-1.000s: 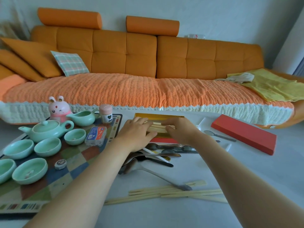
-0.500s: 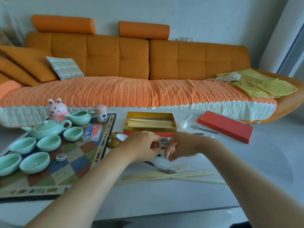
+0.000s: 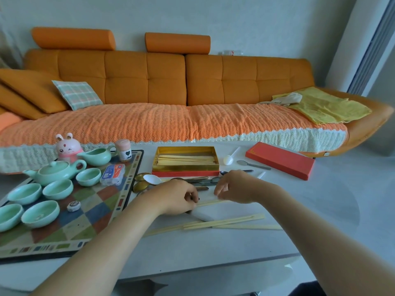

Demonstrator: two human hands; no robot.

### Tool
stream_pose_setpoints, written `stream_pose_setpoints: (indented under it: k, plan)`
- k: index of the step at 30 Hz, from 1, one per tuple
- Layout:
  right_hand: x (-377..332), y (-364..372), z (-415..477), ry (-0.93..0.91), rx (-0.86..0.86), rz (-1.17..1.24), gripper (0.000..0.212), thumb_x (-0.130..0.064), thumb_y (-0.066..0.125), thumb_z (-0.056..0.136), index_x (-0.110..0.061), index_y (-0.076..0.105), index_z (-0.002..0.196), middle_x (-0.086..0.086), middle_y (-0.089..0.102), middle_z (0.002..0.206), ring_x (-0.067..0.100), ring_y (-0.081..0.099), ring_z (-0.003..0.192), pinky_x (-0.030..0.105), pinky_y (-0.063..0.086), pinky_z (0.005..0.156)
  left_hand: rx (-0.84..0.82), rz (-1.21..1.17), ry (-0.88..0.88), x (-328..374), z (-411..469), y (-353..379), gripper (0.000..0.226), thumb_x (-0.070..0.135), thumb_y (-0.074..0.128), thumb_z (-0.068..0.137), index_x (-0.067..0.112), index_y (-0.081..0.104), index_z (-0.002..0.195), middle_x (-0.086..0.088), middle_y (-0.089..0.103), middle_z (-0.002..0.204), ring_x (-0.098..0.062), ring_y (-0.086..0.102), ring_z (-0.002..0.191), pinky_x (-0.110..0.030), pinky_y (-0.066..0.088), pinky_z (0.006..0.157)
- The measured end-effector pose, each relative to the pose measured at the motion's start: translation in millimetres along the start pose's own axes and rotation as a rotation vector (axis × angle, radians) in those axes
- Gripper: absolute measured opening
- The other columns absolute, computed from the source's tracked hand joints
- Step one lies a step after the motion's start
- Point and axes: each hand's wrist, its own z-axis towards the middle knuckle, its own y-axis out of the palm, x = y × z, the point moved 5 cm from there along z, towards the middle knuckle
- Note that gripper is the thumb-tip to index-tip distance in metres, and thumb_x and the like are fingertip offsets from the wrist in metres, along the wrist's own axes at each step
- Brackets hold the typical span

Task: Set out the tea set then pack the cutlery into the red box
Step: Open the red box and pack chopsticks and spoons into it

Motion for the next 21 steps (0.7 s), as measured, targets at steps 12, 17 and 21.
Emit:
stream_pose_setpoints:
  k: [12,17,21]
  plan:
    - [-1,-2,7,-0.026,0.025,0.019,0.012,-0.019,0.064,0.091,-0.029,0.07,0.094,-0.015,0.061,0.09,0.004,0.059,0.086,0.02,0.044,0.076,0.057,0.026,0.02,-3,7,0,0.01,0.033,0.06,0.093,0.04,0.065,0.098,0.018,0.062,0.096,-0.006,0.059,0.088,-0.034,0.055,0.081]
    - [1,-18,18,-0.027,0.188,0.017,0.033,-0.008,0.048,0.097,-0.028,0.072,0.109,-0.009,0.06,0.097,0.011,0.057,0.087,0.021,0.041,0.075,0.403,0.039,0.063,2,13,-22,0.019,0.026,0.052,0.099,0.031,0.068,0.107,0.015,0.058,0.104,-0.01,0.056,0.09,-0.026,0.044,0.069]
    - [-11,-34,30,-0.028,0.309,0.071,0.036,-0.002,0.044,0.096,-0.02,0.072,0.111,-0.005,0.06,0.1,0.014,0.056,0.085,0.024,0.041,0.072,0.637,0.064,0.079,-4,19,-48,0.019,0.026,0.052,0.1,0.03,0.07,0.106,0.012,0.059,0.102,-0.011,0.053,0.083,-0.029,0.04,0.068]
